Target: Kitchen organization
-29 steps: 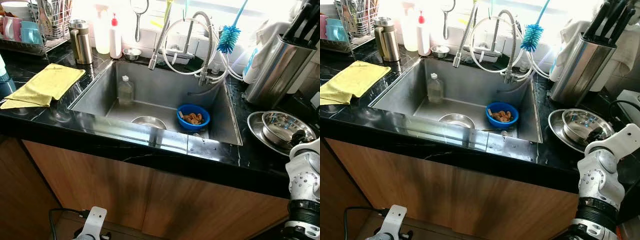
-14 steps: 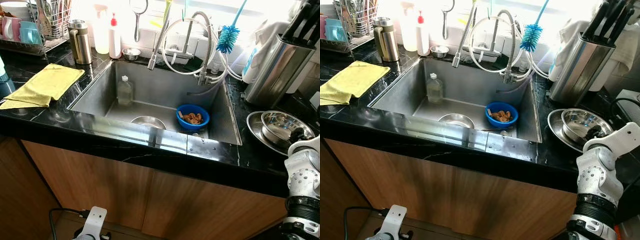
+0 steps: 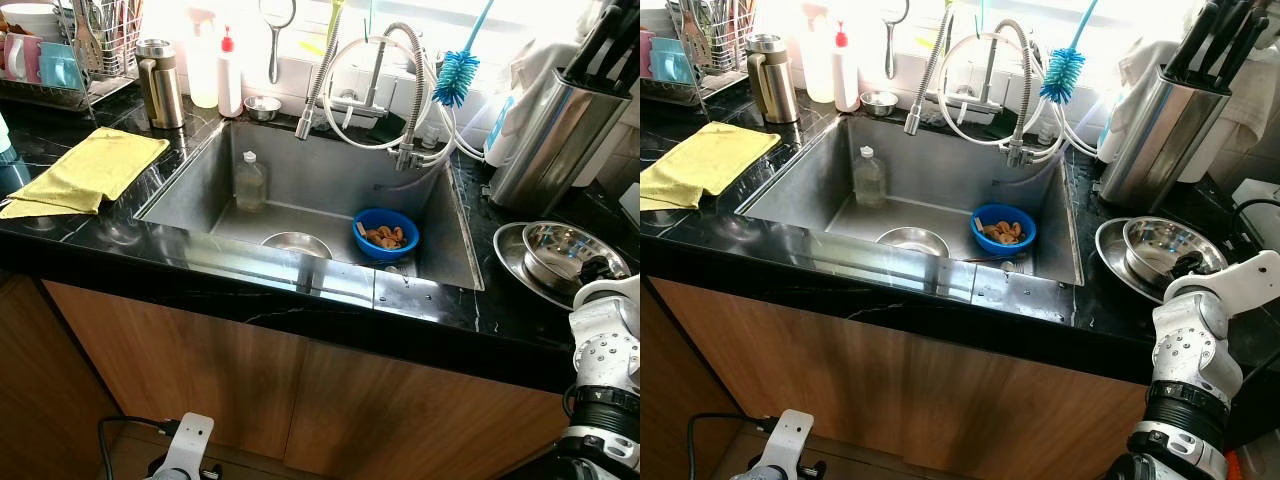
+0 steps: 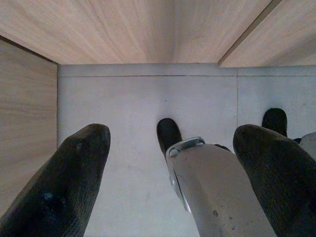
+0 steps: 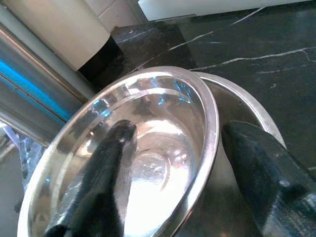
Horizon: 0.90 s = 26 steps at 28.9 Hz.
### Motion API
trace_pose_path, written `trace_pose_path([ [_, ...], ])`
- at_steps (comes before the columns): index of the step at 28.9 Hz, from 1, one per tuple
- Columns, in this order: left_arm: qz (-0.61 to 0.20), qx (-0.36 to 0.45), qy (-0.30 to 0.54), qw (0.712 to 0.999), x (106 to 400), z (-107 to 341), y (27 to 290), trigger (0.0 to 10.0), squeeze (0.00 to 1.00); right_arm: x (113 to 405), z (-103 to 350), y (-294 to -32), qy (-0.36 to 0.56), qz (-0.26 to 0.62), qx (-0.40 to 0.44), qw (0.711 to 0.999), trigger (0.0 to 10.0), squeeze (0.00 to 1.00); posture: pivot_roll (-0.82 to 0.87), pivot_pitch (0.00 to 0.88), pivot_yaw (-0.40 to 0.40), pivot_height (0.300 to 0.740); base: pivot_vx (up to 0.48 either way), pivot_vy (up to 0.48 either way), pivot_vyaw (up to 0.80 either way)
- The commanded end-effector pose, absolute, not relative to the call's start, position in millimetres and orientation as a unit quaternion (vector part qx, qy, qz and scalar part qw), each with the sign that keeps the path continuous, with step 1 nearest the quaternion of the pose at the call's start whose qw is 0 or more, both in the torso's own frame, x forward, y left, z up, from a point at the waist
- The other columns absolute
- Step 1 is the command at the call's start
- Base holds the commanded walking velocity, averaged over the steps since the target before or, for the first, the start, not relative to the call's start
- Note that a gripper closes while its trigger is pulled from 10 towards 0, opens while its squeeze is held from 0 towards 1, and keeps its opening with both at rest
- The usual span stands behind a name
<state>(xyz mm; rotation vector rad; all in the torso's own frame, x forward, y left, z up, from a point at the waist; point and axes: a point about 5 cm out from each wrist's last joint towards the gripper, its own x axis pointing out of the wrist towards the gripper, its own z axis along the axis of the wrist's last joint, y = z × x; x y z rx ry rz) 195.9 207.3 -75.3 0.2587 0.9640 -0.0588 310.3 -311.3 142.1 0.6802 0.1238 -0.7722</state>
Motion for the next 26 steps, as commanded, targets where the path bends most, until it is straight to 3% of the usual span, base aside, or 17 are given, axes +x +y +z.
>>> trace_pose_path([
  [1, -0.038, 0.128, 0.464, 0.875, 196.9, -75.3, 204.7, 10.0, 0.00, 311.4, 145.2, -314.1, 0.053, -0.376, 0.343, 0.859, 0.0, 0.00, 0.18, 0.000, -0.140, 0.736, 0.000, 0.000, 0.00],
  [26, -0.040, 0.130, 0.462, 0.877, 198.2, -74.5, 205.0, 10.0, 0.00, 313.7, 148.4, -314.0, 0.044, -0.382, 0.370, 0.846, 0.0, 0.00, 0.18, 0.000, -0.130, 0.736, 0.000, 0.000, 0.00],
])
